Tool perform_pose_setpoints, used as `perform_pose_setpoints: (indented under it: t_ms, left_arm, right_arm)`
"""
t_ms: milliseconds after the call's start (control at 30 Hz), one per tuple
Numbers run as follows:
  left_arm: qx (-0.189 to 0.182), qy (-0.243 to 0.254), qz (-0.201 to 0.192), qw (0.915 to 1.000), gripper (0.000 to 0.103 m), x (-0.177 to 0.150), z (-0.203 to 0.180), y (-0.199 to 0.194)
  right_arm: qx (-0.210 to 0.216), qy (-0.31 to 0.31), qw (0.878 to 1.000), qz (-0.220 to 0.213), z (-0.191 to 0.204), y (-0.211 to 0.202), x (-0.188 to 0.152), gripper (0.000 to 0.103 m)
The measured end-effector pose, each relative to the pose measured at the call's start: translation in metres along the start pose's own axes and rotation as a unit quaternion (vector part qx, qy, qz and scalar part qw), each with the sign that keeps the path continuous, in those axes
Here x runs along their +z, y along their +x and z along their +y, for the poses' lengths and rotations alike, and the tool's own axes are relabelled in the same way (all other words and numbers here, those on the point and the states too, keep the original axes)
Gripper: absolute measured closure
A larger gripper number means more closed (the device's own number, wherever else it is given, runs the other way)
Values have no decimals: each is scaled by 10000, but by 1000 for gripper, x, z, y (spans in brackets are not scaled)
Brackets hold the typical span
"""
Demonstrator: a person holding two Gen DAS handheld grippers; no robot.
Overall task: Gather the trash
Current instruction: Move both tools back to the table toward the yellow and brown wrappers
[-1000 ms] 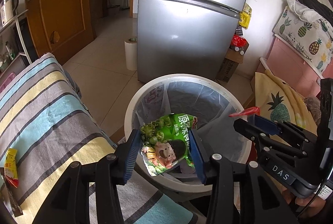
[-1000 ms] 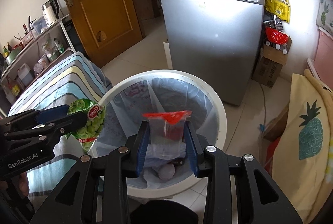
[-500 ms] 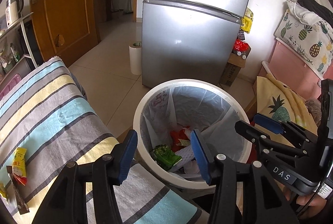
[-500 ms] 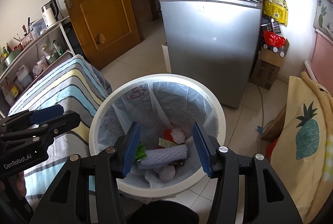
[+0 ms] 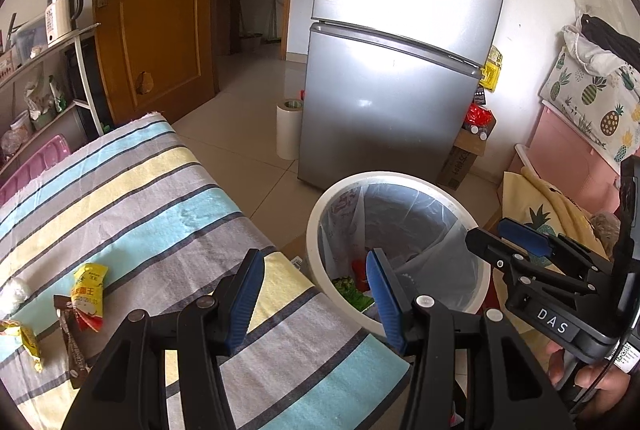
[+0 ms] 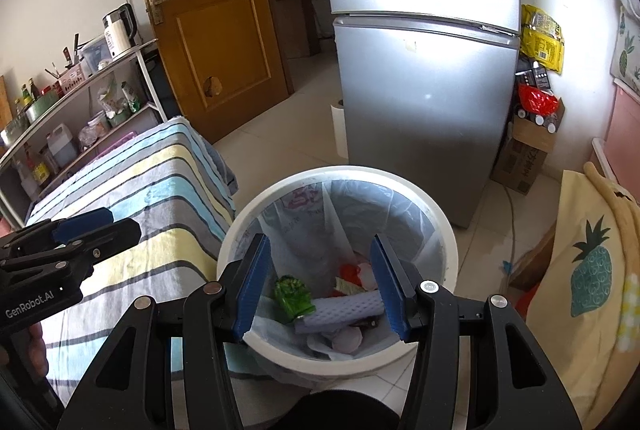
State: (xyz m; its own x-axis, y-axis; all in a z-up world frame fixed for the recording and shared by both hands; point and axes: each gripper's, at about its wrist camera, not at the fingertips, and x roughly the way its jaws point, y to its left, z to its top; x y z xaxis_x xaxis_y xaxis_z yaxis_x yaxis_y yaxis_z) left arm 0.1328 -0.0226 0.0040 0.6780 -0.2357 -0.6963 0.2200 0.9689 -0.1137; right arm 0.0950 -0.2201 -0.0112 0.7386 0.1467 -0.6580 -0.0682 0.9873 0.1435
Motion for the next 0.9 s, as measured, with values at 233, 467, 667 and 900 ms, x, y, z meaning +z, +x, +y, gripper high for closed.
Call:
perform_pose_setpoints:
  t_ms: [233,467,667,900]
  left_arm:
    - [200,-300,-163,9992,50,-8,35,-24]
    - [511,-568,-267,9967,50,-18,73,-45]
    - [822,-800,-338,9928,50,-27,105,-61]
    - [1252,-1217,-365,9840,50,-42,156,-79]
  right_arm:
    - [212,-208,9995,-83,33,-4,3,50]
    - [467,-455,9978,-120,69,-4,5,50]
    - [716,-667,9951,-123,102,1,8,50]
    - [1031,-980,9898,-43,144,14,8,50]
